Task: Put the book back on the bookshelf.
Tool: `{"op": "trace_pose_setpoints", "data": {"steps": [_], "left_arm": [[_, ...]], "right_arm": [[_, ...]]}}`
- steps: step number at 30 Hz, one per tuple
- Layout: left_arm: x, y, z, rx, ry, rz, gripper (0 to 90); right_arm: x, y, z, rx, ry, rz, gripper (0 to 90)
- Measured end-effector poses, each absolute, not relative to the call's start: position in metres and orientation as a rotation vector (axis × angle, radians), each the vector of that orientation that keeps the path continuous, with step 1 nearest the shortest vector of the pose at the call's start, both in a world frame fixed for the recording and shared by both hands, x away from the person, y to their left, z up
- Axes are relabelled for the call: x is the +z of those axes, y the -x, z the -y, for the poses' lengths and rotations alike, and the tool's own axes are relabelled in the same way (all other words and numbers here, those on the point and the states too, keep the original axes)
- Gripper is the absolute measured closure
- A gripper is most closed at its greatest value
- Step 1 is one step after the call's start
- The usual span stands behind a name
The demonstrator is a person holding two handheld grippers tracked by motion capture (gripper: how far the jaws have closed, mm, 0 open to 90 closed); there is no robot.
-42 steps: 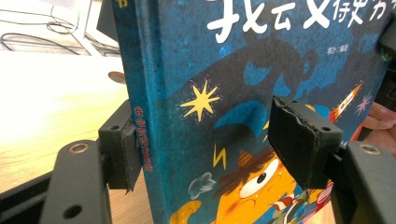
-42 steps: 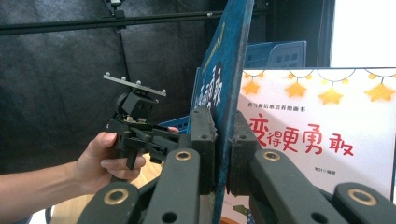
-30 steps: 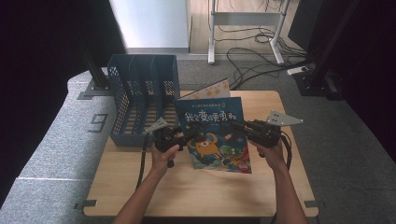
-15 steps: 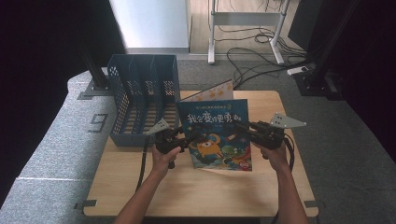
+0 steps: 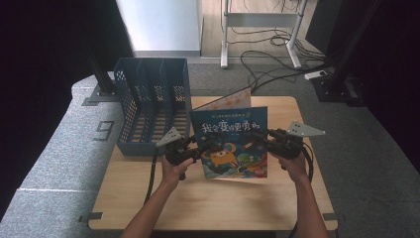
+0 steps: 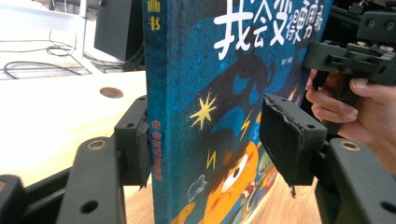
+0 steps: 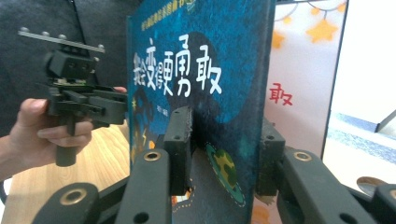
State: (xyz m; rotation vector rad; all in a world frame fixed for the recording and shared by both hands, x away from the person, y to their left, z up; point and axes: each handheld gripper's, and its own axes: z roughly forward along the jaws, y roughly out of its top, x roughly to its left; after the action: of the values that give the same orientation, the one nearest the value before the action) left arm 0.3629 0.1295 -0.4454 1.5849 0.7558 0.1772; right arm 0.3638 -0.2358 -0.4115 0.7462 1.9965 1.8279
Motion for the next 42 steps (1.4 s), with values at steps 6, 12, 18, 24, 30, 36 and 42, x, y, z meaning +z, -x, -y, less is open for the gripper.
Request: {"op": "trace_pose_setpoints", "data": {"steps": [6, 12, 18, 24, 30, 36, 42], "left_arm": [[-0.445, -0.356, -0.127, 0.241, -1.607, -0.731, 45.1], [-0.445, -0.347, -0.124, 0.304, -1.625, -0.674, 54.1], [-0.444, -0.344, -0.124, 0.319, -1.645, -0.652, 58.8], [-0.444, -0.343, -0.125, 0.303, -1.64, -0.646, 66.4], [-0.445, -0.338, -0.123, 0.298, -1.648, -0.599, 67.4], [-0.445, -0.335, -0.119, 0.287, -1.651, -0.551, 63.0], [-0.445, -0.338, -0.11, 0.279, -1.67, -0.542, 58.0]], "right_arm": [[-0.417, -0.366, 0.238, 1.836, -0.764, -1.991, 61.0], [-0.423, -0.37, 0.242, 1.865, -0.78, -2.008, 57.5], [-0.425, -0.371, 0.24, 1.84, -0.784, -2.017, 53.3], [-0.428, -0.373, 0.24, 1.847, -0.802, -2.008, 49.2], [-0.429, -0.373, 0.24, 1.838, -0.806, -2.019, 43.7], [-0.433, -0.374, 0.24, 1.846, -0.812, -2.006, 38.3], [-0.432, -0.372, 0.238, 1.828, -0.819, -2.009, 36.0]]}}
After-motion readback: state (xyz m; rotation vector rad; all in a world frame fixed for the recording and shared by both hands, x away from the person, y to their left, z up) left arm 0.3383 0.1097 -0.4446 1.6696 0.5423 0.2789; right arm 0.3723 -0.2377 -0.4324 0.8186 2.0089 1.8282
